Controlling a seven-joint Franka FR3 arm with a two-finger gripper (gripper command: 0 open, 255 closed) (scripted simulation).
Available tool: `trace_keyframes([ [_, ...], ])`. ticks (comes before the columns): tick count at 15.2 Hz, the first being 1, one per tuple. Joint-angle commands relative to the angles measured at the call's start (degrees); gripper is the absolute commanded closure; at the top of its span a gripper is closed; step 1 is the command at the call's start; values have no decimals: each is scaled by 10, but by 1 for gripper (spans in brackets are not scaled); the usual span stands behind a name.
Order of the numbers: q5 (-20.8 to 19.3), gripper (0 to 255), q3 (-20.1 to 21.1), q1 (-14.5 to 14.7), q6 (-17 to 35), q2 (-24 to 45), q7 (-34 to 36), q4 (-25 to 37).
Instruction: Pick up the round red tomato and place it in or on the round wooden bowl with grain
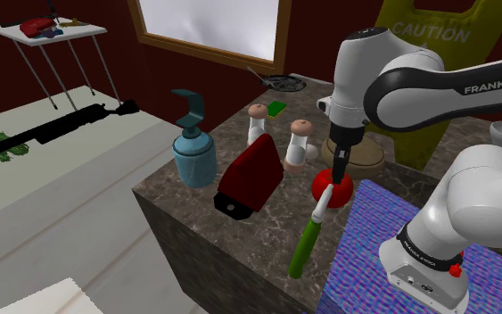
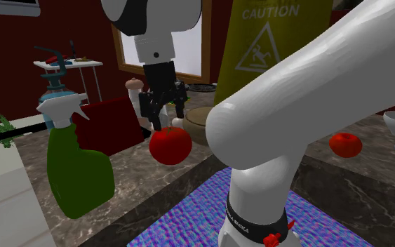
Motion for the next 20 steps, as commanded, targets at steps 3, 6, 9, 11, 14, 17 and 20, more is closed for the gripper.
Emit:
trace_keyframes([
  [3, 0, 0, 0, 0, 0, 0, 0, 0],
  [6, 0, 255, 0, 0, 0, 0, 0, 0],
  [9, 0, 255, 0, 0, 0, 0, 0, 0],
  [11, 0, 255, 0, 0, 0, 0, 0, 0],
  [14, -1, 255, -1, 0, -9, -3, 0, 6],
  [17, -2, 255, -3, -1, -36, -12, -1, 25],
  [20, -4, 255, -5, -1, -63, -18, -2, 45],
])
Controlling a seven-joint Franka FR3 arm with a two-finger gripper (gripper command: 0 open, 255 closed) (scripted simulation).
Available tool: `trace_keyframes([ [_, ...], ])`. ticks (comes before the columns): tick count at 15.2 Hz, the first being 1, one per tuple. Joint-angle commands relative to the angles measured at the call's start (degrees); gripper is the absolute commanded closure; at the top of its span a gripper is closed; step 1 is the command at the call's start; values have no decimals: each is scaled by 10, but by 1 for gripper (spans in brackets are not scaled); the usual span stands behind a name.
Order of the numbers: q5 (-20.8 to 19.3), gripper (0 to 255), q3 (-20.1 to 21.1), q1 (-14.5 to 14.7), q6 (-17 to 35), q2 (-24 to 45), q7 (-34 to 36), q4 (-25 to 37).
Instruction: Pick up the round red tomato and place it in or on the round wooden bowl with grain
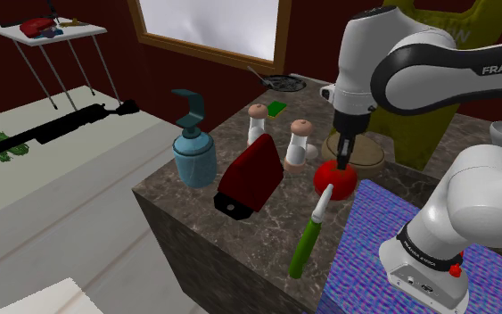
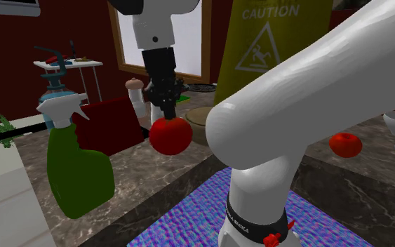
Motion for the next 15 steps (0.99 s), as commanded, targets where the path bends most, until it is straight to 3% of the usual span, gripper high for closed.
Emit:
trace_keyframes([
  [1, 0, 255, -1, 0, -17, -3, 0, 14],
  [15, -7, 255, -8, -3, -128, -9, -3, 118],
])
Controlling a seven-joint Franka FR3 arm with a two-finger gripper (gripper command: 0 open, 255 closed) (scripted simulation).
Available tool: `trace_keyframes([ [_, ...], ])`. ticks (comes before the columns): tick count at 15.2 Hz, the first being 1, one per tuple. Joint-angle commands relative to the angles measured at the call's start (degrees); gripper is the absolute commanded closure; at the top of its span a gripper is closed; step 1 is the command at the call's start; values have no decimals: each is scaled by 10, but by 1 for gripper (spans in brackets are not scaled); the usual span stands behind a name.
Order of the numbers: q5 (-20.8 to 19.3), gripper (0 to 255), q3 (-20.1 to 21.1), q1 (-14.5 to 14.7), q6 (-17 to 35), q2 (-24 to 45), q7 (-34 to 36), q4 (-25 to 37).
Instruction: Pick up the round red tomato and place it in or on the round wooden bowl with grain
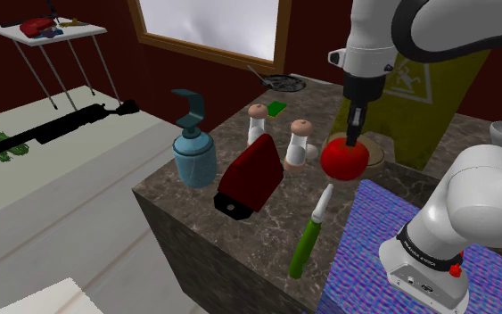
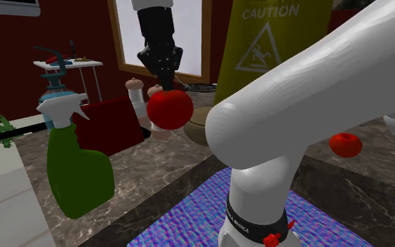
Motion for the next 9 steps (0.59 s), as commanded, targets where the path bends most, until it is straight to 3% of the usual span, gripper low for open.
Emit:
trace_keyframes([
  [1, 1, 255, 1, 1, -16, -1, 1, 15],
  [9, -3, 255, -2, -2, -74, 9, 0, 83],
])
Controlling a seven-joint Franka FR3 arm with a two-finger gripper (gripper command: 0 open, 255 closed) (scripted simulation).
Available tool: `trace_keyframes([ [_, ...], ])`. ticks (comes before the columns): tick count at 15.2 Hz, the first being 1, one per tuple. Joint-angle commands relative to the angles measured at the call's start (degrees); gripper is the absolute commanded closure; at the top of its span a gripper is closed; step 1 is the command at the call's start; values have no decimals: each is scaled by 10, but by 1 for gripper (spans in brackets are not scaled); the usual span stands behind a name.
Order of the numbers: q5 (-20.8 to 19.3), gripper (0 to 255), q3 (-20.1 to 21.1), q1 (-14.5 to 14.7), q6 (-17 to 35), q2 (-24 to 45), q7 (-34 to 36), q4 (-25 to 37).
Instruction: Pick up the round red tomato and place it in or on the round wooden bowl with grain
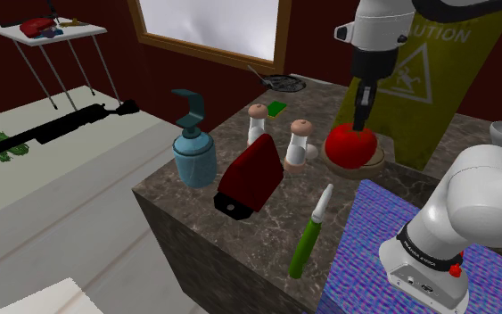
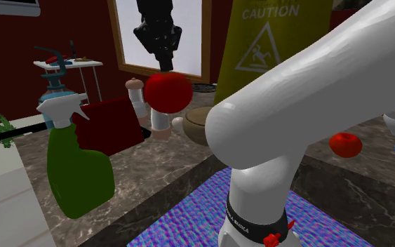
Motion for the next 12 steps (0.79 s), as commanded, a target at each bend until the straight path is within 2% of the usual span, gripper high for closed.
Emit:
trace_keyframes([
  [1, -2, 255, -2, -1, -14, 5, -1, 19],
  [2, -2, 255, -2, -1, -18, 6, -1, 23],
  [12, -101, 255, -120, -42, -65, 46, -133, 120],
])
